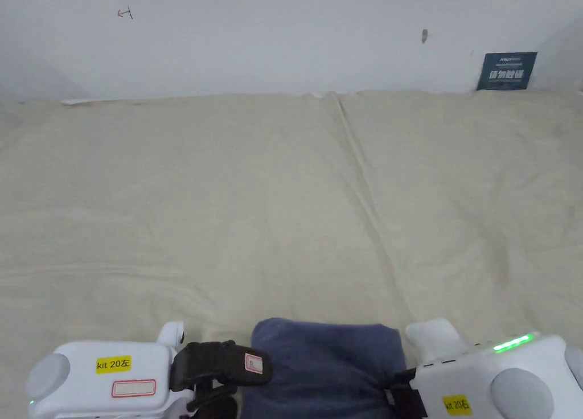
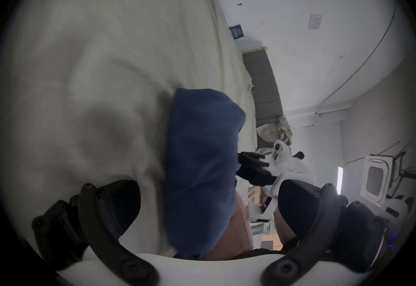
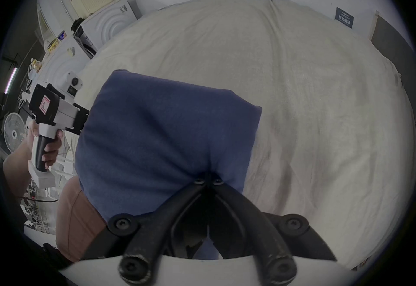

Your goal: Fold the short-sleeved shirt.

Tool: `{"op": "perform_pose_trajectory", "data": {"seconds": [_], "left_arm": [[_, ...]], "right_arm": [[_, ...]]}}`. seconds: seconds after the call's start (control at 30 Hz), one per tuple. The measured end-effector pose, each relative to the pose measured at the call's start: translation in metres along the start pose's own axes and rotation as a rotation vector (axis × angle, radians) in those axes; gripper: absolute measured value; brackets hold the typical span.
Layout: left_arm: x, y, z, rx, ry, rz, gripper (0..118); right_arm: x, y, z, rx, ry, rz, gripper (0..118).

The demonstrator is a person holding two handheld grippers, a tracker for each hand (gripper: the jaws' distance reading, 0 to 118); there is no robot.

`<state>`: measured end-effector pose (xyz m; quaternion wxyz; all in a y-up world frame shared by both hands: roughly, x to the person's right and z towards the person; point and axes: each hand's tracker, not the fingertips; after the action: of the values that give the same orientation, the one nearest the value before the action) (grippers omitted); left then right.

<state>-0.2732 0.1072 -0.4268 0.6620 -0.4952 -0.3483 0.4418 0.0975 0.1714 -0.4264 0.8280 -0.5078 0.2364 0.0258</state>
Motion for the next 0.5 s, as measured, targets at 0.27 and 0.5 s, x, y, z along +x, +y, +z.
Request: {"op": "perform_pose_trajectory", "data": {"seconds": [0.27, 0.5], "left_arm": [[0.025, 0.006, -0.045, -0.032, 0.075, -0.044, 105], [0.049, -0.001, -0.043, 0.009, 0.326, -0.142, 32]], "right_arm": [[0.006, -0.014, 0.005, 0.083, 0.035, -0.035, 0], [0.003, -0.025, 0.026, 0.145, 0.044, 0.003, 0]]}}
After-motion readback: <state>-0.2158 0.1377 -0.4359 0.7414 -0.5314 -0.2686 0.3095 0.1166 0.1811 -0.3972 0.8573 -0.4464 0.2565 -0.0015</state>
